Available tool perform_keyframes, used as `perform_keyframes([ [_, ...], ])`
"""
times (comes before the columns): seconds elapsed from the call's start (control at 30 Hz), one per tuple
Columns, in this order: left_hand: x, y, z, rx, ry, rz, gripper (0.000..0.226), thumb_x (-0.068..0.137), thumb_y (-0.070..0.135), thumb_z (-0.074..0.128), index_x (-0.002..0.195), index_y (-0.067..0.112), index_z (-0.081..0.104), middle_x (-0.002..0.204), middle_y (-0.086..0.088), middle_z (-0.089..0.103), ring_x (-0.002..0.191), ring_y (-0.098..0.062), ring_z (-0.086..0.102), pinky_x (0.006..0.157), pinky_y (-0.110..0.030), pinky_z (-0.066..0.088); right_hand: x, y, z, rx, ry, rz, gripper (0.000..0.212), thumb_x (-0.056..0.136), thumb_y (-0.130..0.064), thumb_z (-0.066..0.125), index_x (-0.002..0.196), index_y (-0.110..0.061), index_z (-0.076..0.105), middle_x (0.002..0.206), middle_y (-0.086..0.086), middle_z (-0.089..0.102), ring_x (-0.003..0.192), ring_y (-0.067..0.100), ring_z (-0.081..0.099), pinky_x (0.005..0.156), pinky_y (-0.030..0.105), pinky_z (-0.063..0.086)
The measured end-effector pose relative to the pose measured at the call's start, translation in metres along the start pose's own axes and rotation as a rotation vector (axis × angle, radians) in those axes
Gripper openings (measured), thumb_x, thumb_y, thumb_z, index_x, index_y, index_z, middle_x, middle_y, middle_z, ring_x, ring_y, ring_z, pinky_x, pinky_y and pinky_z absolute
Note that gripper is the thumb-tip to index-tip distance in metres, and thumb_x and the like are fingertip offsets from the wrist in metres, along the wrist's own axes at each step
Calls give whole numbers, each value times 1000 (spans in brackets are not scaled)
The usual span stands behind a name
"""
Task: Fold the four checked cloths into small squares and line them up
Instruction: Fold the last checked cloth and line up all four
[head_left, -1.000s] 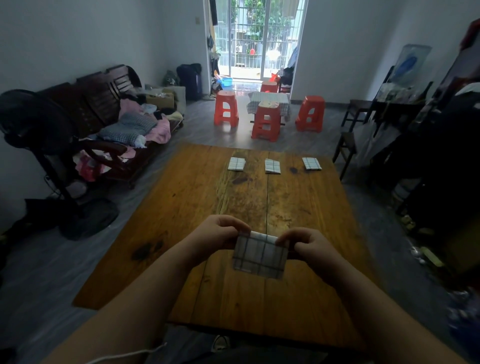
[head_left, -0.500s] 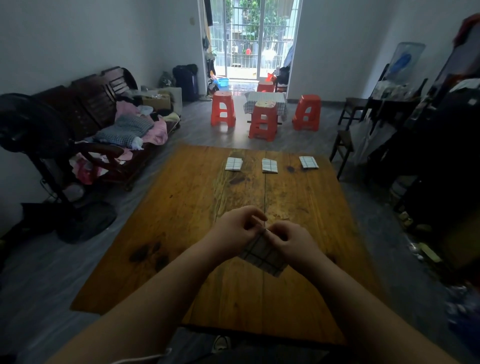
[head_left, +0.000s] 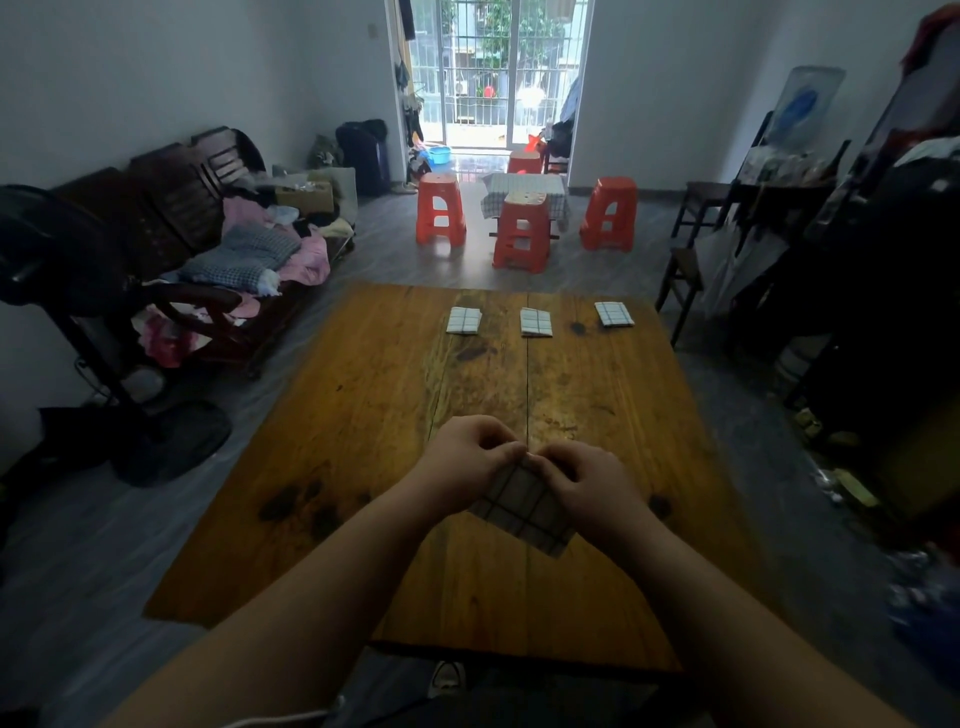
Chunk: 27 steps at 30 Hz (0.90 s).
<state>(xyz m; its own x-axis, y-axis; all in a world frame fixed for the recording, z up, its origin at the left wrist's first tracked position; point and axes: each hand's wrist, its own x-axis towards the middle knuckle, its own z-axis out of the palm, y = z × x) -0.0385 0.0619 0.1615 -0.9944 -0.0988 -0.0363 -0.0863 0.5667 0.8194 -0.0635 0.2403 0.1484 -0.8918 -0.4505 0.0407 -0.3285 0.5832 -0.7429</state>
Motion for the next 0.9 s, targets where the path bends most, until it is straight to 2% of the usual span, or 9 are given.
perform_keyframes([
  [0.13, -2, -4, -13, -50, 40, -34, 8, 94, 25, 65, 93, 21, 71, 95, 6, 69, 93, -9, 63, 82, -33, 56, -5, 10, -2, 23, 9, 26, 16, 100, -27, 56, 91, -28, 69, 87, -8, 68, 83, 9, 64, 76, 38, 59],
  [0.27, -5, -8, -26, -85, 63, -71, 8, 95, 24, 64, 94, 21, 72, 98, 4, 69, 95, -11, 62, 77, -28, 52, -8, 19, -4, -6, 11, 55, 17, 101, -27, 55, 90, -31, 68, 83, -9, 67, 78, 7, 63, 73, 31, 55],
  [0.4, -6, -11, -28, -73, 77, -77, 9, 95, 25, 64, 94, 21, 72, 98, 5, 69, 95, -10, 61, 77, -27, 51, -8, 21, -4, -122, -4, 59, 15, 100, -35, 54, 93, -35, 67, 82, -9, 66, 76, 7, 62, 74, 38, 59],
  [0.5, -8, -11, -24, 12, 66, -41, 6, 95, 25, 64, 93, 24, 69, 94, 8, 67, 91, -6, 60, 70, -20, 46, -7, 18, -2, -183, -14, 20, 12, 99, -36, 54, 101, -36, 66, 94, -15, 65, 88, 3, 60, 80, 35, 57],
  [0.57, -9, -9, -19, 44, 43, -26, 5, 95, 24, 65, 91, 26, 67, 93, 10, 66, 90, -4, 61, 68, -17, 45, -5, 12, 1, -143, -36, -9, 13, 98, -38, 55, 107, -38, 65, 103, -17, 64, 96, 0, 59, 83, 31, 56],
  [0.67, -13, -5, -11, 45, 4, 1, 6, 94, 24, 65, 89, 27, 67, 91, 11, 66, 88, -3, 61, 68, -17, 45, -3, -1, 7, -41, -80, -31, 15, 97, -41, 54, 98, -35, 67, 94, -12, 68, 89, 5, 63, 79, 36, 60],
  [0.77, -15, -3, -9, 33, -2, 15, 6, 94, 25, 65, 89, 27, 68, 90, 11, 66, 87, -3, 60, 69, -19, 46, -1, -6, 12, -33, -49, -38, 18, 97, -40, 55, 91, -30, 68, 85, -7, 67, 79, 9, 63, 75, 44, 60],
  [0.9, -16, -7, -20, -23, 58, -19, 6, 95, 24, 65, 90, 25, 69, 93, 9, 66, 89, -5, 60, 69, -19, 45, -4, 1, 11, -18, -8, -8, 15, 99, -32, 57, 88, -31, 68, 85, -8, 67, 80, 8, 63, 76, 43, 60],
])
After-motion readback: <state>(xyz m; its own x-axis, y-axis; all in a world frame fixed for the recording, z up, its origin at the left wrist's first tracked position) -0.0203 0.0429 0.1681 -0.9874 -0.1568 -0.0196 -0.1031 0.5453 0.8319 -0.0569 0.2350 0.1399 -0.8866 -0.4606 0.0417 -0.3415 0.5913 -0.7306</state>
